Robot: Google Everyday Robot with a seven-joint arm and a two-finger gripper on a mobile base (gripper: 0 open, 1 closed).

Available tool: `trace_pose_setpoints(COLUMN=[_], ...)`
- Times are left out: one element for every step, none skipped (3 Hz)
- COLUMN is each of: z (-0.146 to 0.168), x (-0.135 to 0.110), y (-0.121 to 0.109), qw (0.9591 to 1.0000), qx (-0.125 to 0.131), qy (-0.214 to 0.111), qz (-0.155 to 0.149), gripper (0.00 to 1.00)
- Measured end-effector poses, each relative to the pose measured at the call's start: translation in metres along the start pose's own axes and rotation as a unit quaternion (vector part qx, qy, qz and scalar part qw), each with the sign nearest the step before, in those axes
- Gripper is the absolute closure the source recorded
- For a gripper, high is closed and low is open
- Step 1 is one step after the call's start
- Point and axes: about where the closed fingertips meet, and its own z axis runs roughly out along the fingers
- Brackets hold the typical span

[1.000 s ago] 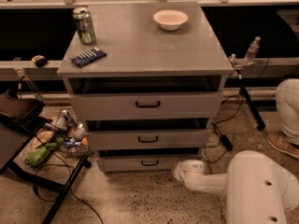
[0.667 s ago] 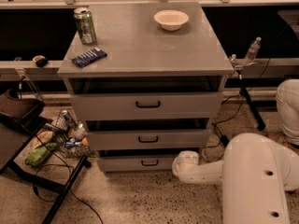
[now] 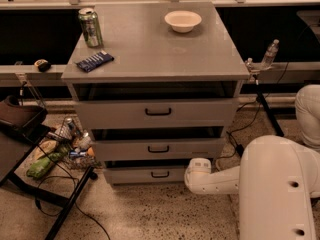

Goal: Close bottom drawer

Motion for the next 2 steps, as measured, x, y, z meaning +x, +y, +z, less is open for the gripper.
trace_pose_setpoints(z=[0.008, -0.014], x=[0.006, 0.045], y=[0.003, 0.009], qw=[0.9998, 0.9972], qx=[-0.014, -0.041], qy=[0.004, 0.061], qz=[0.016, 0.017], gripper=[1.00, 1.00])
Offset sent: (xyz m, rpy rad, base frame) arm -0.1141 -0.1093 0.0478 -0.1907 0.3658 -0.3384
